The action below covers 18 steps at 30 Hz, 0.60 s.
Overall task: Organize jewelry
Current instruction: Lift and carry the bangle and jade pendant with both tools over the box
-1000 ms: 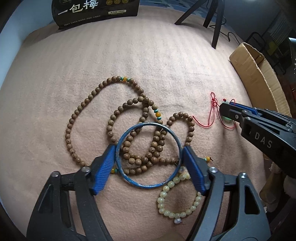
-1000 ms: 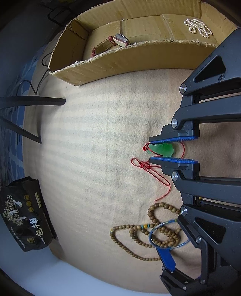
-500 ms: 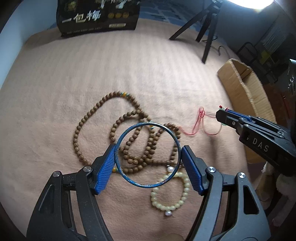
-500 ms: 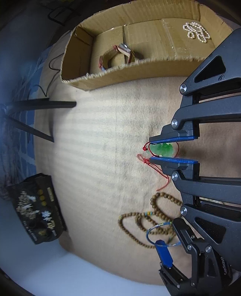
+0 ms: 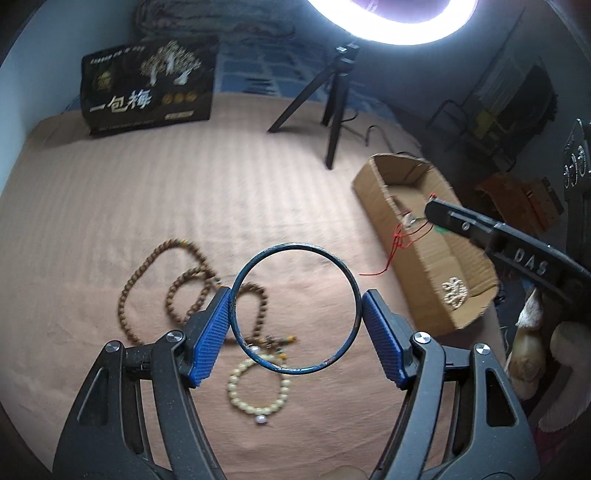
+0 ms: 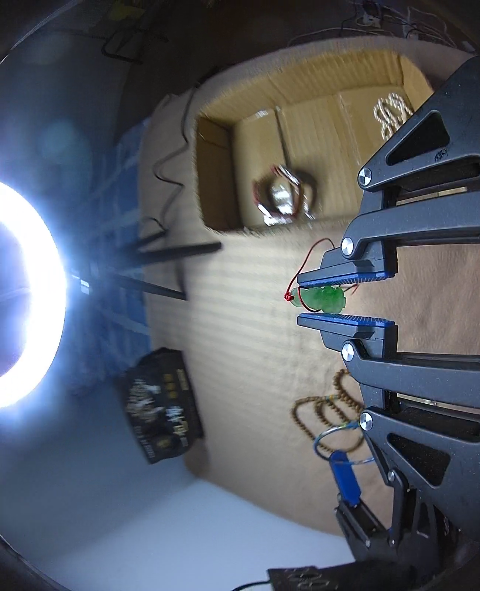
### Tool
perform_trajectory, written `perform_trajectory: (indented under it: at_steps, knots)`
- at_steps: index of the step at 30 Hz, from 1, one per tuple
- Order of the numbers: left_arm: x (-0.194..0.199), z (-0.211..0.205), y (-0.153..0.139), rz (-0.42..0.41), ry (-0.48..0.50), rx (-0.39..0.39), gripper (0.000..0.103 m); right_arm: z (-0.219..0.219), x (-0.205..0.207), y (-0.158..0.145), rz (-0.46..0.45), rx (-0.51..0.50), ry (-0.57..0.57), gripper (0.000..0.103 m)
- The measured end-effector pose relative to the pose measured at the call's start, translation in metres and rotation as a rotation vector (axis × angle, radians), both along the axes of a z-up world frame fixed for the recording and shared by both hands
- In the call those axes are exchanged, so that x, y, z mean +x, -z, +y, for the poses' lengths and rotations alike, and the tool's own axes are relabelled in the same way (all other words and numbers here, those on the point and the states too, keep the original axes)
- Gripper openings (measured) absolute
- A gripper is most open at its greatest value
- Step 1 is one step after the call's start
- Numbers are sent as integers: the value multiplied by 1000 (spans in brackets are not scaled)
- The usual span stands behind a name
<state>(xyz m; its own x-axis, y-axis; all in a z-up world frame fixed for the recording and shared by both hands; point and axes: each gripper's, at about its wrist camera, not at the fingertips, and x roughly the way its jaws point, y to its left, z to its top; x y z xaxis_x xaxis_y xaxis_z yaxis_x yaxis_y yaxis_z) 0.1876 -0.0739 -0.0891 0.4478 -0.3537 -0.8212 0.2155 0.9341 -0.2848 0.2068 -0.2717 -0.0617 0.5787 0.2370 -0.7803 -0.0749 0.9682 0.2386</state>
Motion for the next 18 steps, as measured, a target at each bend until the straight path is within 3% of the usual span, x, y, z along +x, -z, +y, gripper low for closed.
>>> perform_trajectory:
  at_steps: [9,18]
  knots:
    - [-1,-34,-14,-40,62,-25,73,-54,-12,-21,-67,-27,111,13]
    - [4,-89,-18,-73,154,-22,73,-103,-13,-11,-52,-80,200,13]
